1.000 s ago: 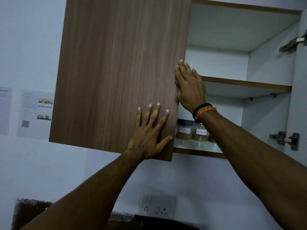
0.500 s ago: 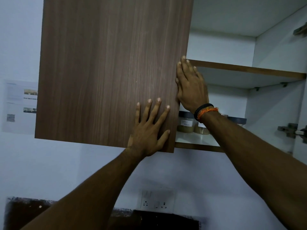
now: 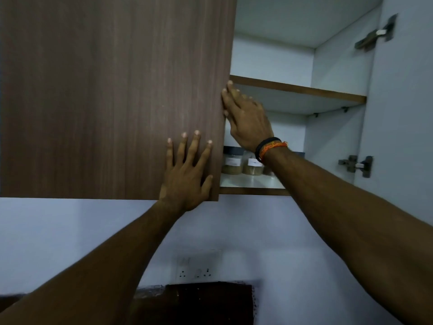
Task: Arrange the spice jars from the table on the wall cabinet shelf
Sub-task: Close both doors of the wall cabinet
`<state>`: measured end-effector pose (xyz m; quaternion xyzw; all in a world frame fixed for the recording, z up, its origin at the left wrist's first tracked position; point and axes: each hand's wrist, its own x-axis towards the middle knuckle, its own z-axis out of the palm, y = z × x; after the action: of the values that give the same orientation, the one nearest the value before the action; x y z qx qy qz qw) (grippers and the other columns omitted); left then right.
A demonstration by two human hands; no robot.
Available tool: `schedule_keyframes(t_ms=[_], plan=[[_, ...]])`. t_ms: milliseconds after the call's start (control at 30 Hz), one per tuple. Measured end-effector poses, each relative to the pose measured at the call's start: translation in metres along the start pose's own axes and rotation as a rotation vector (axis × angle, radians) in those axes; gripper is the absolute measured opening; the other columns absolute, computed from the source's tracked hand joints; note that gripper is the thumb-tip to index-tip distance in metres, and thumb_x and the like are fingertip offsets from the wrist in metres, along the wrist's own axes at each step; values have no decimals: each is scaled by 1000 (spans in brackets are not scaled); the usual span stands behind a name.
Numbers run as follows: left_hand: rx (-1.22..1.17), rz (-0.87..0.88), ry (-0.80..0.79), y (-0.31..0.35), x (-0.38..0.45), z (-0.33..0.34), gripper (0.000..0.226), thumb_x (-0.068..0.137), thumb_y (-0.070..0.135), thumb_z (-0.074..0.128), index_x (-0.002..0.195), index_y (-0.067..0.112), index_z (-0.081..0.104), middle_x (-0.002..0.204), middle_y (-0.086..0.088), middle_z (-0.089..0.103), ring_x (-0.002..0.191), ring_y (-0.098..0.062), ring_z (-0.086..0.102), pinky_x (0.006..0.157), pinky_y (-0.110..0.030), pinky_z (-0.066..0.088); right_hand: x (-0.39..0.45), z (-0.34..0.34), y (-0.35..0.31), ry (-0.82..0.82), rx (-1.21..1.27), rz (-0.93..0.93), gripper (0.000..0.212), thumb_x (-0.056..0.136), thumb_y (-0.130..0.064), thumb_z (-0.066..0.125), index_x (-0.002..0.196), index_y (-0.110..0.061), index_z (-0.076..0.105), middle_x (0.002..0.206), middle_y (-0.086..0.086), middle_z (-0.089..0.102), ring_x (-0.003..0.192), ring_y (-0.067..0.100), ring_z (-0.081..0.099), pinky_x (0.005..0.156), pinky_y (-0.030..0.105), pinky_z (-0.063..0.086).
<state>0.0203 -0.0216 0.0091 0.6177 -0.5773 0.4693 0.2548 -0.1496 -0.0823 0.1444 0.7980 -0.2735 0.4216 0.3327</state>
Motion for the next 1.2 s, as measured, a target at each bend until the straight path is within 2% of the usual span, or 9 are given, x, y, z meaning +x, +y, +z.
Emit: schedule_keyframes(t_ms=[133,267,367,467,667,800,933,1033,1200], plan=[[-109,-5,-46,23,-13,-3,91,86,47,55,160,15,12,166,-19,-2,152,-42,-5,119,-66,3,-38,-21,22,-63,-63,53,53,109,-29,33,158,-10,29,166,13,25,139,28,44,114,47,35],[-209,6,-83,60,-19,-10,89,82,36,65,158,14,24,166,-17,7,152,-42,2,119,-65,3,-74,-50,54,-111,-134,144,50,108,-28,38,154,-10,37,161,16,36,143,32,41,115,49,35],[-299,50,-100,93,-16,-17,85,81,28,65,156,14,28,166,-15,12,153,-41,6,120,-62,5,-100,-77,78,-132,-194,206,48,106,-27,42,151,-11,44,156,17,43,142,34,41,115,52,33],[-421,113,-134,133,-9,-25,81,84,23,61,157,15,25,166,-11,13,154,-36,3,121,-56,8,-125,-108,103,-139,-281,240,44,105,-27,45,146,-13,51,150,16,49,137,35,44,111,50,35],[-768,298,-105,240,13,-56,72,88,15,58,154,13,31,164,-9,23,153,-31,11,122,-45,10,-170,-182,156,-97,-456,330,43,101,-24,50,142,-12,56,145,16,54,137,35,44,105,49,36],[-920,426,-80,321,22,-86,73,88,18,58,155,14,29,164,-8,22,153,-29,12,124,-43,10,-197,-229,185,-108,-540,373,46,99,-21,52,143,-12,55,148,15,51,140,34,41,107,48,36],[-1022,515,-48,384,25,-117,75,92,31,58,157,18,23,167,-4,14,153,-25,9,124,-40,9,-208,-263,198,-112,-593,366,47,95,-17,53,142,-11,56,149,14,50,143,33,39,109,48,35],[-1079,577,-5,426,27,-144,75,94,41,56,157,18,24,167,-5,13,153,-25,11,124,-43,14,-217,-288,209,-85,-645,364,46,95,-17,53,140,-11,57,149,13,50,144,32,38,111,47,35],[-1159,571,20,483,31,-184,77,96,53,51,158,19,21,168,-5,8,154,-25,10,124,-46,14,-232,-323,231,-49,-730,383,46,94,-17,55,139,-9,58,149,15,51,146,35,36,115,50,33]])
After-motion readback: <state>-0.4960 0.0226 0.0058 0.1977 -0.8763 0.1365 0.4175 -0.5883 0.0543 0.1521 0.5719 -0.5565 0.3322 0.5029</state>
